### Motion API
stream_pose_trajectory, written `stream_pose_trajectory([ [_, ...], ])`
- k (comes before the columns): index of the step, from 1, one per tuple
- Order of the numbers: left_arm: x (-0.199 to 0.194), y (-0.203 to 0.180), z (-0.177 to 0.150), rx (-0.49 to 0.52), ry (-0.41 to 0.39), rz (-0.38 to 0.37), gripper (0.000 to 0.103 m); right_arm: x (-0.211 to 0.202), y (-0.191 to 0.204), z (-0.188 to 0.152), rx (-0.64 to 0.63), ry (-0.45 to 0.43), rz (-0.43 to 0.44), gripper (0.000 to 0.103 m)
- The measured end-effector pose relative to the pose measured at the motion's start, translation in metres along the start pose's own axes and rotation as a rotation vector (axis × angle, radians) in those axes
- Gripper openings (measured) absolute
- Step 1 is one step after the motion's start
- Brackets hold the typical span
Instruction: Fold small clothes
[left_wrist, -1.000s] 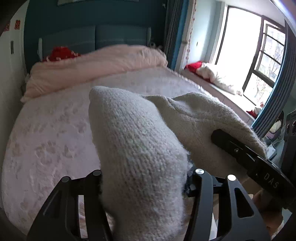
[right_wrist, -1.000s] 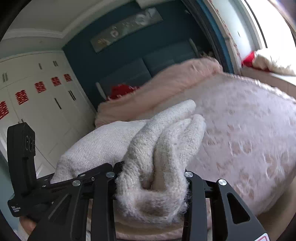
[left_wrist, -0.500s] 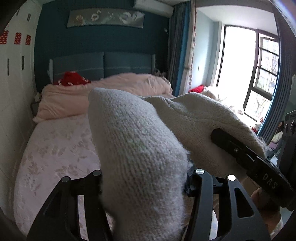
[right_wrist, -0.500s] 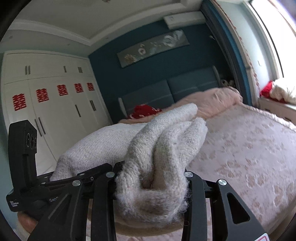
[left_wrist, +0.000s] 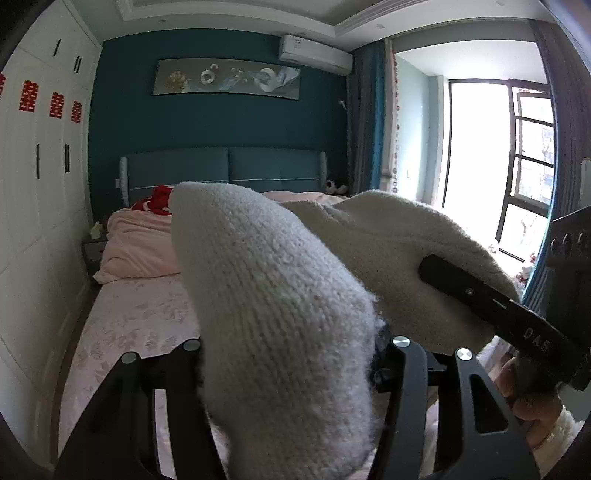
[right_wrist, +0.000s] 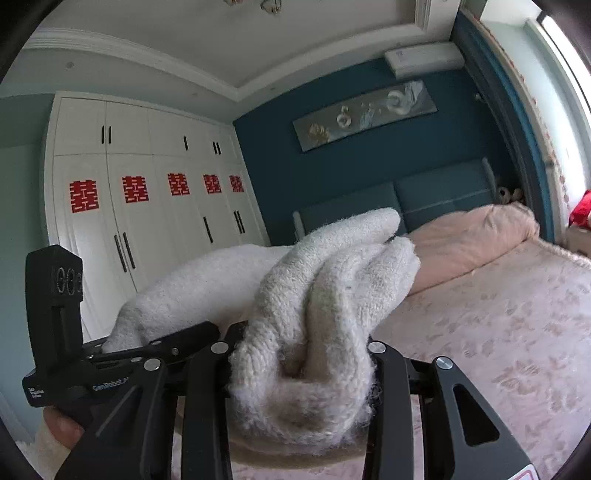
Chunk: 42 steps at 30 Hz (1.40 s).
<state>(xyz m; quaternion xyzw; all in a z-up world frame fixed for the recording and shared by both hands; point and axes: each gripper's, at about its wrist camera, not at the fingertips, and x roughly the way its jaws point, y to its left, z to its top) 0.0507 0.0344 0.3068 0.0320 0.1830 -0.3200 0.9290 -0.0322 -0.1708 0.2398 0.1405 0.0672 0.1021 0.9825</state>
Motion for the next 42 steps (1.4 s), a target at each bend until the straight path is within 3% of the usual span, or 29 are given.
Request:
stream_pose_trajectory([
  [4,0.036,0.034,-0.036,-0.057,0.059,0.021,0.06,0.053,-0.026,-0.047,0.064,0.111,0.012,0.043],
  [6,0.07,0.059,-0.08,-0.123,0.15,0.042,0.065,0.092,-0.052,-0.096,0.123,0.245,-0.011,0.05],
  [8,0.108,0.086,-0.142,-0.227,0.293,0.056,0.066,0.117,-0.077,-0.153,0.172,0.4,-0.074,0.053],
  [9,0.121,0.096,-0.172,-0.275,0.362,0.068,0.066,0.126,-0.094,-0.193,0.196,0.516,-0.127,0.053],
  [11,0.135,0.117,-0.234,-0.385,0.478,0.118,0.064,0.124,-0.115,-0.242,0.241,0.629,-0.203,0.053],
  [14,0.13,0.135,-0.279,-0.507,0.49,0.13,0.065,0.117,-0.128,-0.271,0.282,0.695,-0.219,0.056],
  [16,0.129,0.143,-0.284,-0.548,0.467,0.131,0.072,0.127,-0.128,-0.268,0.274,0.699,-0.219,0.065],
  [18,0.135,0.15,-0.281,-0.562,0.452,0.161,0.087,0.143,-0.129,-0.263,0.3,0.689,-0.192,0.069],
  [20,0.145,0.157,-0.28,-0.588,0.441,0.164,0.091,0.162,-0.132,-0.267,0.331,0.712,-0.161,0.078],
  [25,0.171,0.191,-0.313,-0.762,0.504,0.137,0.092,0.207,-0.141,-0.301,0.418,0.803,-0.15,0.078],
  [26,0.177,0.197,-0.322,-0.809,0.522,0.114,0.087,0.212,-0.144,-0.306,0.45,0.809,-0.136,0.064],
  [27,0.182,0.201,-0.329,-0.848,0.525,0.073,0.067,0.218,-0.145,-0.312,0.485,0.812,-0.114,0.052],
  [28,0.187,0.203,-0.331,-0.876,0.528,0.034,0.065,0.221,-0.144,-0.312,0.492,0.811,-0.103,0.044],
  [30,0.19,0.201,-0.316,-0.831,0.507,0.035,0.05,0.223,-0.134,-0.294,0.445,0.774,-0.101,0.036],
  [32,0.188,0.192,-0.284,-0.743,0.459,0.007,0.047,0.219,-0.12,-0.265,0.388,0.701,-0.074,0.03],
  [37,0.17,0.177,-0.224,-0.635,0.32,-0.054,0.048,0.193,-0.09,-0.194,0.235,0.518,-0.065,0.032],
  [40,0.178,0.165,-0.235,-0.53,0.359,0.037,0.059,0.197,-0.111,-0.219,0.247,0.595,-0.117,0.045],
  [42,0.197,0.163,-0.269,-0.529,0.474,0.103,0.059,0.21,-0.139,-0.265,0.27,0.757,-0.232,0.04],
])
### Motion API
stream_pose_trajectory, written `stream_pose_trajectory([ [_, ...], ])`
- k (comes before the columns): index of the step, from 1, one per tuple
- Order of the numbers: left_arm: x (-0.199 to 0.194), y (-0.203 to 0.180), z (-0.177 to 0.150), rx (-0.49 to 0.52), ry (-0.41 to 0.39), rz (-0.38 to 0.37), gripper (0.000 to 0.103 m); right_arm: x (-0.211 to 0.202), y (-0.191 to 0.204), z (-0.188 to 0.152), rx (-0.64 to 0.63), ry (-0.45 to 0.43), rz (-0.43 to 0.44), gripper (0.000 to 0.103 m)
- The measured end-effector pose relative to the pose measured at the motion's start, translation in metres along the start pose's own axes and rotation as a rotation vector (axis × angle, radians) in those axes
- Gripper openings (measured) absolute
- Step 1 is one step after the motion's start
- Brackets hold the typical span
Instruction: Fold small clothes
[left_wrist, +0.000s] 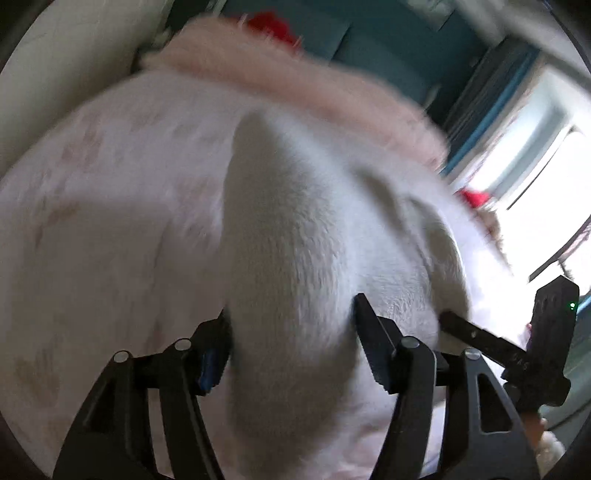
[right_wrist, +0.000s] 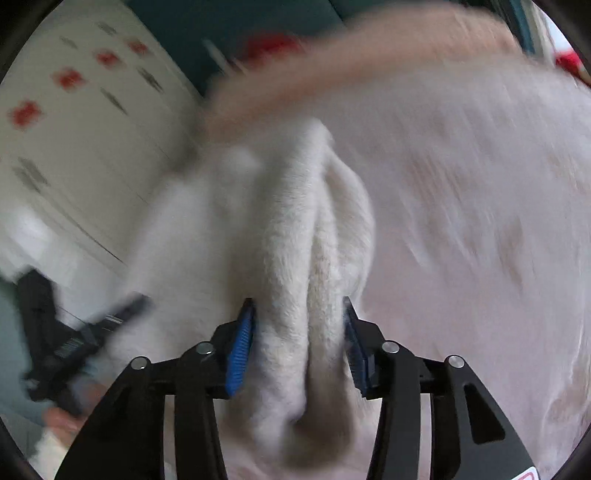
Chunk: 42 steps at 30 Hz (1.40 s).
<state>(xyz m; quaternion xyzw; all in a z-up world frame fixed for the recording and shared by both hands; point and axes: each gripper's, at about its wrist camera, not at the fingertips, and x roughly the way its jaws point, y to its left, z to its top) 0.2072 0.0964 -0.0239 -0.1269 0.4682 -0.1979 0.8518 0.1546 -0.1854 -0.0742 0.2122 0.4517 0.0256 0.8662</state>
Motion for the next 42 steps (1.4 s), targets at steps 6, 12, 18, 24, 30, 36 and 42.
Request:
stream_pose_trajectory([
  [6,-0.025,0.014,-0.028,-0.04,-0.032,0.037,0.057,-0.055,0.011,-0.018,-0.016,-0.136,0.026,0.017],
  [12,-0.001,0.0,-0.042,0.051,0.049,0.158,0.058,-0.002,0.036,-0.033,-0.173,0.043,-0.098,0.005],
  [18,-0.012,-0.014,-0.047,0.093,0.052,0.218,0.057,-0.01,0.035,-0.038,-0.116,0.013,-0.091,0.004],
  [24,-0.048,-0.046,-0.051,0.197,-0.015,0.293,0.065,-0.064,0.044,-0.044,-0.111,-0.107,-0.148,0.015],
  [30,-0.074,-0.071,-0.067,0.211,-0.074,0.302,0.087,-0.098,0.04,-0.072,-0.077,-0.217,-0.252,0.065],
  [36,-0.08,-0.093,-0.091,0.261,-0.084,0.354,0.09,-0.104,0.039,-0.092,-0.078,-0.221,-0.274,0.077],
  [42,-0.084,-0.1,-0.112,0.245,-0.09,0.35,0.09,-0.113,0.048,-0.112,-0.123,-0.255,-0.307,0.085],
])
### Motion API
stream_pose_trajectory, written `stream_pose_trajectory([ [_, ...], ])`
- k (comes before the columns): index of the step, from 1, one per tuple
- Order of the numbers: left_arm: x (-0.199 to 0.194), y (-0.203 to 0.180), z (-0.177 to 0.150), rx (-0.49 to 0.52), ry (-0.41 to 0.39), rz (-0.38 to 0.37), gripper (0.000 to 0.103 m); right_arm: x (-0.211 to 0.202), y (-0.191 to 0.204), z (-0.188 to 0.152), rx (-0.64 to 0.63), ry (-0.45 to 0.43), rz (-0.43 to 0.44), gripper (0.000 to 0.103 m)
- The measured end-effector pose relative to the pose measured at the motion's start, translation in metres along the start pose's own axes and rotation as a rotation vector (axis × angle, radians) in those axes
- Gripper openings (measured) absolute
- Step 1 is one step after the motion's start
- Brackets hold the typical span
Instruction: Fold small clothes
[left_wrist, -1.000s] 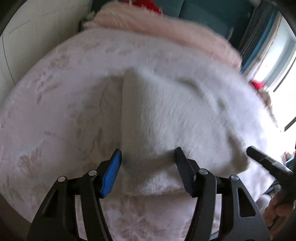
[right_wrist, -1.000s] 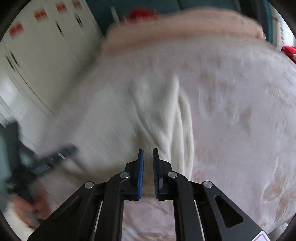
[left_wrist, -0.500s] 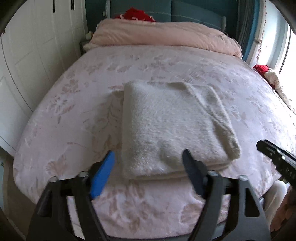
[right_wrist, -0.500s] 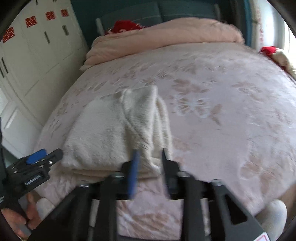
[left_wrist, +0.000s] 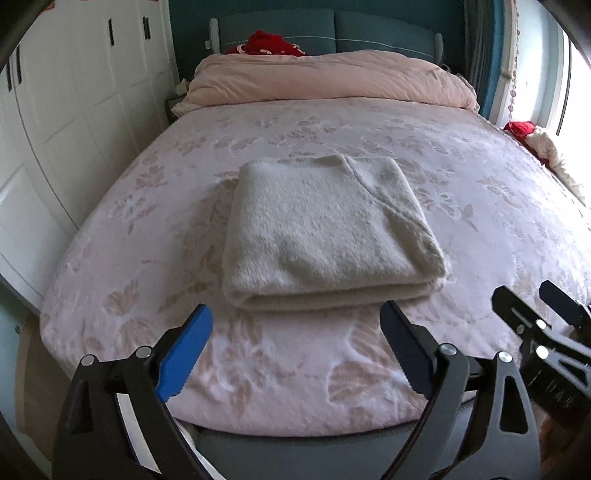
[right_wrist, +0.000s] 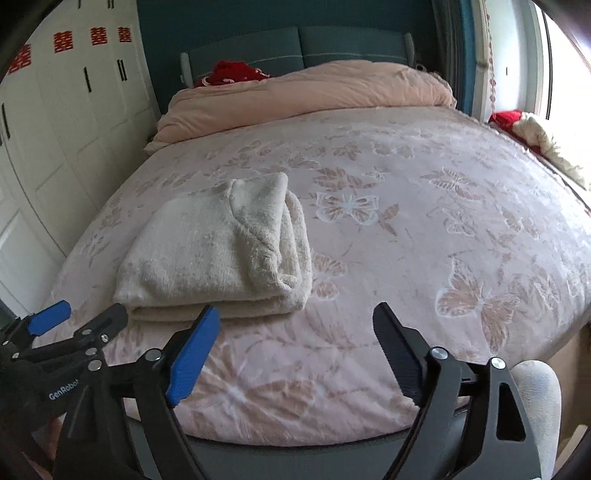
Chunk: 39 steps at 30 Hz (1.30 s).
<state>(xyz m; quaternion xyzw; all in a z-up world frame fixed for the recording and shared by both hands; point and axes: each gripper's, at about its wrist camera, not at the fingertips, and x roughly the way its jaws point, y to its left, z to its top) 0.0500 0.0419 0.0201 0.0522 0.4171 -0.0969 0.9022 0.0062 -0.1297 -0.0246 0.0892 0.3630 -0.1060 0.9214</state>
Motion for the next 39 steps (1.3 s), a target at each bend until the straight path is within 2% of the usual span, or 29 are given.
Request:
stream_pose_trajectory([
  [14,-0.009,-0.008,-0.021,-0.011,-0.045,0.071,0.089,-0.009,0.008,-0.019,0.006,0.007,-0.028,0.086],
  [32,0.008,-0.005,-0.031,0.001,-0.01,0.088,0.086,0.004,0.013,-0.03,0.014,0.048,-0.05,0.086],
  [39,0.012,0.001,-0.032,-0.032,0.005,0.061,0.086,0.004,0.015,-0.033,0.016,0.044,-0.053,0.086],
])
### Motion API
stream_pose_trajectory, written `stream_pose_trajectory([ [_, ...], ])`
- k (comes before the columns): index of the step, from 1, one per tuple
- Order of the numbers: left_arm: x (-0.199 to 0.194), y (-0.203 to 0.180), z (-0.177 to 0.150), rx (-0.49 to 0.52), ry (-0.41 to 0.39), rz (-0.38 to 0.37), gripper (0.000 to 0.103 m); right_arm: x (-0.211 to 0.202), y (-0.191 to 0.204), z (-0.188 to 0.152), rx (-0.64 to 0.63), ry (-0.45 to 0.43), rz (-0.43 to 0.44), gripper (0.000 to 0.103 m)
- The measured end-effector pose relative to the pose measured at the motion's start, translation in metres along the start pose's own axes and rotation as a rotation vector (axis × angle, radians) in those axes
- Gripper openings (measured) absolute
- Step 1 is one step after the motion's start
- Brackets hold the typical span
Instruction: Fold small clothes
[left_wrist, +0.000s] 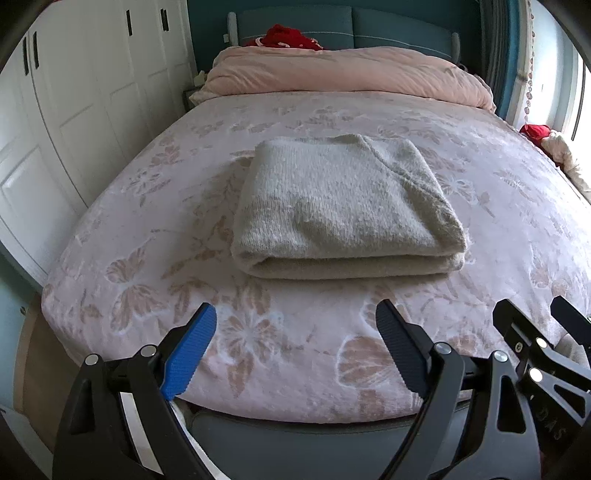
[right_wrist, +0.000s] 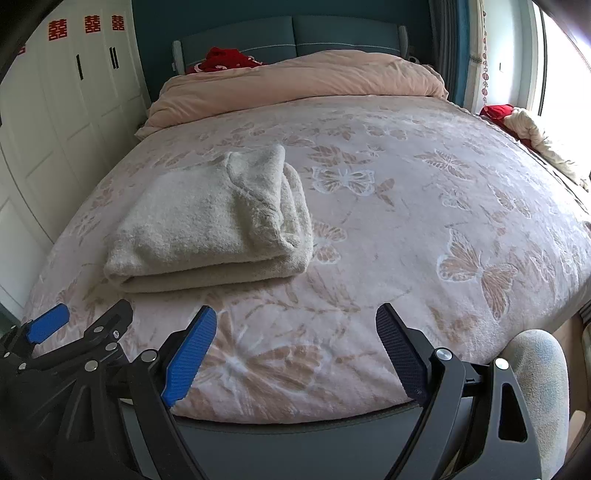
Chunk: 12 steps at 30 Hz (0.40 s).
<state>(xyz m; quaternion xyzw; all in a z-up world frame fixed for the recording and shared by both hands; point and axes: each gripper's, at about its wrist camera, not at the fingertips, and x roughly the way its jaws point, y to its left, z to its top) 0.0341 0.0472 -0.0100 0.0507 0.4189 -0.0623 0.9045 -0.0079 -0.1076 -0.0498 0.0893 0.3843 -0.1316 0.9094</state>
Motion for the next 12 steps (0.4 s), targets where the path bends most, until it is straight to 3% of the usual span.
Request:
stream_pose_trajectory([
  [12,0.0025,0.0005,-0.001,-0.008,0.01,0.003,0.082,0.0,0.006,-0.0016,-0.001,0.005,-0.005,0.086],
])
